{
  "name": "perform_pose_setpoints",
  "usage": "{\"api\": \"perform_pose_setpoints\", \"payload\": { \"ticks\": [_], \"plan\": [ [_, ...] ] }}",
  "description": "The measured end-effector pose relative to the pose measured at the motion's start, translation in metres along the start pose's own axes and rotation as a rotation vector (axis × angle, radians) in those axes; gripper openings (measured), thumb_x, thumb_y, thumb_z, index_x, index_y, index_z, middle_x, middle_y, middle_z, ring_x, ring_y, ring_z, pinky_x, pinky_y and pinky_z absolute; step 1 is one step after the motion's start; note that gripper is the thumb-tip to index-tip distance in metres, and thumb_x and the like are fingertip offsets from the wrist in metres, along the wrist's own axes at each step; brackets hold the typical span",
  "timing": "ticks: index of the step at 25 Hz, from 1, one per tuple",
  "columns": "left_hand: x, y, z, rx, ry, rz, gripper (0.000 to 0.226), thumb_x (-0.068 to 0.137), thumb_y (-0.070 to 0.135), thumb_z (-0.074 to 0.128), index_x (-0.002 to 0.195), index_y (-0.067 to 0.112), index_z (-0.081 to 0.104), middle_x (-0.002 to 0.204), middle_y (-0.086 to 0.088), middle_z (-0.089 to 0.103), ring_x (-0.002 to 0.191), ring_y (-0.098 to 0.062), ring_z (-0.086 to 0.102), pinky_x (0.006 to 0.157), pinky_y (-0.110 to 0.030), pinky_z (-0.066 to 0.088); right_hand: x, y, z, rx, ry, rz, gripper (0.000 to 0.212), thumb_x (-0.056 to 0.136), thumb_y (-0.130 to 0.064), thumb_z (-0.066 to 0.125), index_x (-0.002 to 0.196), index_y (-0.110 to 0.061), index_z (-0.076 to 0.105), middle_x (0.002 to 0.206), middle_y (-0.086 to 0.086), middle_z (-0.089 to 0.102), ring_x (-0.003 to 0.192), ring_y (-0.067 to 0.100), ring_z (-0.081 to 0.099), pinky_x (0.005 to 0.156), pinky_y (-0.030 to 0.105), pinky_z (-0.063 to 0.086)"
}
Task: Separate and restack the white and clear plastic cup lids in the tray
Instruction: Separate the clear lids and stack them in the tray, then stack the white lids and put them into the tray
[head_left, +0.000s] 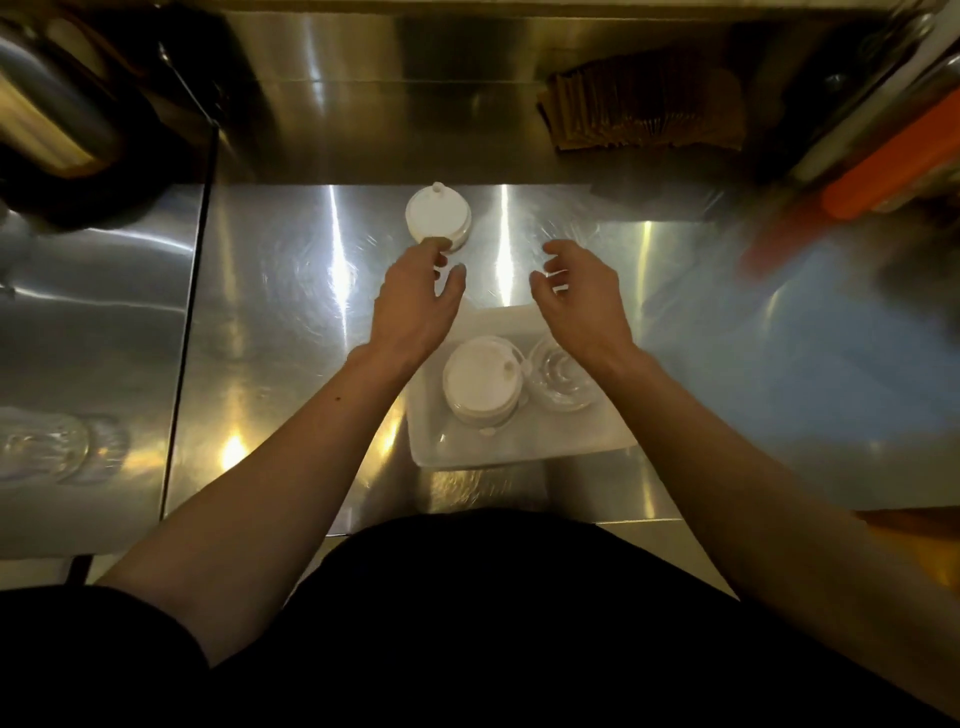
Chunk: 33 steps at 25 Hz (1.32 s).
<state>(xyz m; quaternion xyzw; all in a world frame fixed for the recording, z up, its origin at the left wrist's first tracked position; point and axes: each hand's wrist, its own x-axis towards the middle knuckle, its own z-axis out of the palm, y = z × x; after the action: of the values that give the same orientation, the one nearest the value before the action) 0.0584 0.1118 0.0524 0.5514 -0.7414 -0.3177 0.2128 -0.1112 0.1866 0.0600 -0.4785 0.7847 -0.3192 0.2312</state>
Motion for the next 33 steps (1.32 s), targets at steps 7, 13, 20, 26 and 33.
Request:
{"api": "perform_pose_setpoints", "payload": {
  "ticks": [7, 13, 20, 26, 33],
  "plan": [
    [0.033, -0.025, -0.022, -0.008, -0.024, -0.153, 0.047, 0.096, 0.038, 0.051, 0.138, 0.018, 0.044, 0.141, -0.006, 0.052, 0.125, -0.024, 0.055, 0.107, -0.040, 0.043, 0.052, -0.028, 0.028, -0.083, -0.133, 0.006, 0.045, 0.095, -0.035, 0.057, 0.135, -0.014, 0.051, 0.129, 0.010, 0.062, 0.110, 0.022, 0.064, 0.096, 0.033, 0.051],
    [0.080, -0.039, -0.030, -0.080, -0.092, -0.277, 0.051, 0.096, 0.038, 0.052, 0.141, 0.017, 0.040, 0.145, -0.008, 0.049, 0.128, -0.027, 0.052, 0.108, -0.041, 0.043, 0.098, -0.046, 0.049, -0.099, -0.201, 0.095, 0.051, 0.095, -0.036, 0.059, 0.138, -0.011, 0.049, 0.135, 0.011, 0.060, 0.119, 0.023, 0.061, 0.101, 0.031, 0.045],
    [0.123, -0.049, -0.020, -0.127, -0.169, -0.385, 0.050, 0.097, 0.033, 0.052, 0.141, 0.014, 0.039, 0.145, -0.009, 0.048, 0.129, -0.027, 0.051, 0.105, -0.036, 0.041, 0.142, -0.053, 0.070, -0.016, -0.243, 0.237, 0.051, 0.094, -0.035, 0.061, 0.136, -0.007, 0.050, 0.134, 0.013, 0.059, 0.120, 0.026, 0.059, 0.102, 0.035, 0.047],
    [0.141, -0.057, -0.007, -0.183, -0.200, -0.442, 0.049, 0.096, 0.028, 0.055, 0.141, 0.013, 0.040, 0.145, -0.011, 0.049, 0.130, -0.028, 0.051, 0.106, -0.035, 0.041, 0.166, -0.038, 0.091, -0.022, -0.295, 0.322, 0.054, 0.091, -0.034, 0.064, 0.136, -0.007, 0.050, 0.135, 0.013, 0.058, 0.121, 0.027, 0.058, 0.103, 0.040, 0.049],
    [0.151, -0.055, 0.005, -0.221, -0.175, -0.461, 0.047, 0.095, 0.021, 0.056, 0.139, 0.011, 0.042, 0.140, -0.012, 0.052, 0.126, -0.026, 0.055, 0.102, -0.029, 0.044, 0.172, -0.032, 0.109, -0.007, -0.316, 0.373, 0.051, 0.092, -0.030, 0.063, 0.134, -0.006, 0.049, 0.134, 0.014, 0.058, 0.122, 0.027, 0.057, 0.101, 0.033, 0.046]
  ]
}}
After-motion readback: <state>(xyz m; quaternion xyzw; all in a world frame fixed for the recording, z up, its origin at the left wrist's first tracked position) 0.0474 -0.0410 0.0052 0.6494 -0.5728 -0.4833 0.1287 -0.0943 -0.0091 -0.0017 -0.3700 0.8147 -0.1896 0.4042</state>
